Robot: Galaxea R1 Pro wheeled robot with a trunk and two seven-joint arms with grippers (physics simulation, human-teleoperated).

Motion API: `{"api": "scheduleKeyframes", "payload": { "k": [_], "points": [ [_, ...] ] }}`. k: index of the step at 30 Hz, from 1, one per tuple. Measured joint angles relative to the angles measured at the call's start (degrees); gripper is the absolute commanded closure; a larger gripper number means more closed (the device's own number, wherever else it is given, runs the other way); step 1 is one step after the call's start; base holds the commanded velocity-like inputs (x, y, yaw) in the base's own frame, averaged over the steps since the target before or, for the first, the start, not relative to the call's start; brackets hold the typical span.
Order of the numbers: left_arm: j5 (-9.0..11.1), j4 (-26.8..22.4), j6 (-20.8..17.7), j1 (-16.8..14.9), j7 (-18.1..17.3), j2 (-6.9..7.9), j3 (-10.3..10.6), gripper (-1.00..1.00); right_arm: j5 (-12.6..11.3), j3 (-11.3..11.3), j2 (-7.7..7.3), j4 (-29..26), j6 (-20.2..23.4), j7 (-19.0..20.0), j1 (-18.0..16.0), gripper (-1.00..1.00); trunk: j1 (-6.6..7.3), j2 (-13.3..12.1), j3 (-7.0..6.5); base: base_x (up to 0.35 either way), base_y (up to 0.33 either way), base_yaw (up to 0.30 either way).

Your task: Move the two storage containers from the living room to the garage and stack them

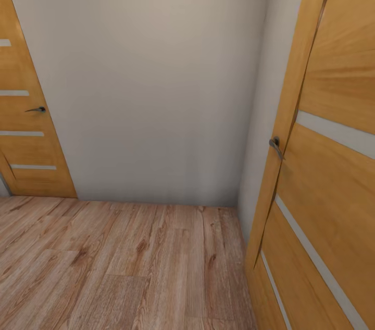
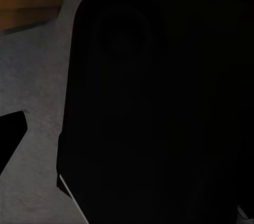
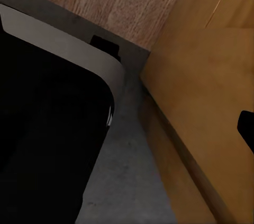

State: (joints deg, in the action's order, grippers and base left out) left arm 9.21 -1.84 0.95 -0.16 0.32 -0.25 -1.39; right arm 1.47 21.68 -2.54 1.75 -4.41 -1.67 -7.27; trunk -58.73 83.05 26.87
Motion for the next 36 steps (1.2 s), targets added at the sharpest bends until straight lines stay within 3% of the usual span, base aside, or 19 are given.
{"api": "scheduleKeyframes", "payload": {
  "k": [9, 36],
  "points": [
    [0.04, -0.24, 0.0, 0.0, 0.0, 0.0, -0.08, -1.0, -0.04, -0.01, -0.11, -0.05, -0.04, 0.0, 0.04, -1.0, 0.02, 0.0, 0.0, 0.056, 0.0, 0.0],
    [0.11, -0.27, 0.0, 0.0, 0.0, 0.0, -0.1, -1.0, -0.04, 0.06, 0.29, 0.0, 0.51, 0.0, 0.04, -1.0, 0.03, 0.0, 0.0, 0.312, 0.0, 0.0]
  ]
}}
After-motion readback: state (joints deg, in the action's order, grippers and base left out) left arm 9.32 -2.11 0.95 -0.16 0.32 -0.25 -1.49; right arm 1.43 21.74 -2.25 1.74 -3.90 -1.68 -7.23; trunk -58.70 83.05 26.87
